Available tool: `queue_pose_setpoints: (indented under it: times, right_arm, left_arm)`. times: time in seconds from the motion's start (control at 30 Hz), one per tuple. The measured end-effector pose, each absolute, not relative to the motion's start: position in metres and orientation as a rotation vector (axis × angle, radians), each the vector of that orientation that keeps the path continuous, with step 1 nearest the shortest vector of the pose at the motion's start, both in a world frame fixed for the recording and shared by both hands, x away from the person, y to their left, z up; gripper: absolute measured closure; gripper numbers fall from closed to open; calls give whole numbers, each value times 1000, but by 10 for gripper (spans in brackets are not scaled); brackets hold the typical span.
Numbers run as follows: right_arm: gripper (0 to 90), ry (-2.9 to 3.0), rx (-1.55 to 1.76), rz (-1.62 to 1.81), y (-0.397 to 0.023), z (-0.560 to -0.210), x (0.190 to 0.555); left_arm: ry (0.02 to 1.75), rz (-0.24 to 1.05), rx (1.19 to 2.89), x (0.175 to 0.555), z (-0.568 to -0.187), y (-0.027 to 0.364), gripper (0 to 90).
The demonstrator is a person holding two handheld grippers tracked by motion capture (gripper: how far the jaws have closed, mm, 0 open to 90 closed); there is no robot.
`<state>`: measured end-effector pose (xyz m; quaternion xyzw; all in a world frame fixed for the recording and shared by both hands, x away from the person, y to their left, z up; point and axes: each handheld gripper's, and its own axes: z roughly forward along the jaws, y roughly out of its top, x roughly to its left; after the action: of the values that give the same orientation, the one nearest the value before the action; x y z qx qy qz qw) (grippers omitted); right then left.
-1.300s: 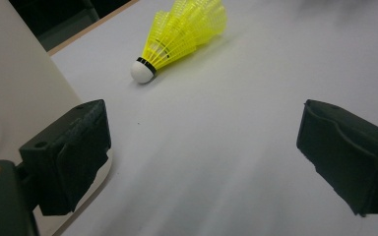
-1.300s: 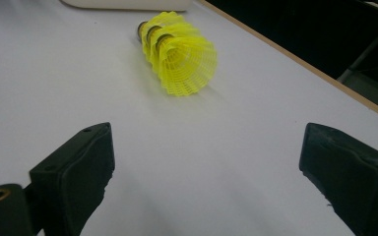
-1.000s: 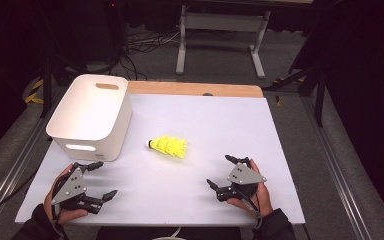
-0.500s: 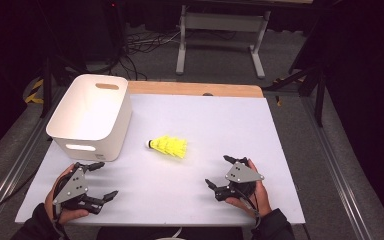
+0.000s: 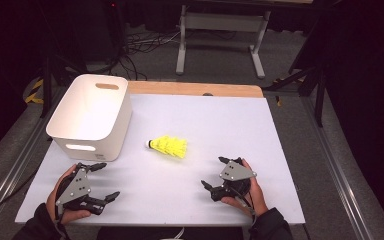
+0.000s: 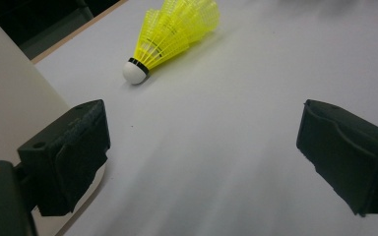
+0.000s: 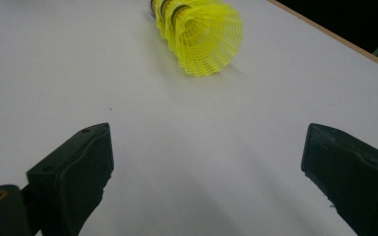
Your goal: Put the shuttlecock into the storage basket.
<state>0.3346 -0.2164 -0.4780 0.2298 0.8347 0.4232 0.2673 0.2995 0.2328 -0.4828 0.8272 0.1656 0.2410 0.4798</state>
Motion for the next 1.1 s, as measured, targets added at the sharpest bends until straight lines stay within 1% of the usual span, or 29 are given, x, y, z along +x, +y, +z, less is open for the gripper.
queue_pose_setpoints:
  times: [0.37,0.87,1.1]
  right_arm:
    - [67,2261,620,1133,-213,-480,339]
    - [87,2235,607,1173,-202,-473,343]
    - [124,2291,629,1162,-192,-476,353]
  left_arm:
    - [404,586,2023,300,-485,233,66]
    - [402,583,2034,300,-486,229,67]
    - [404,587,2036,300,-486,229,67]
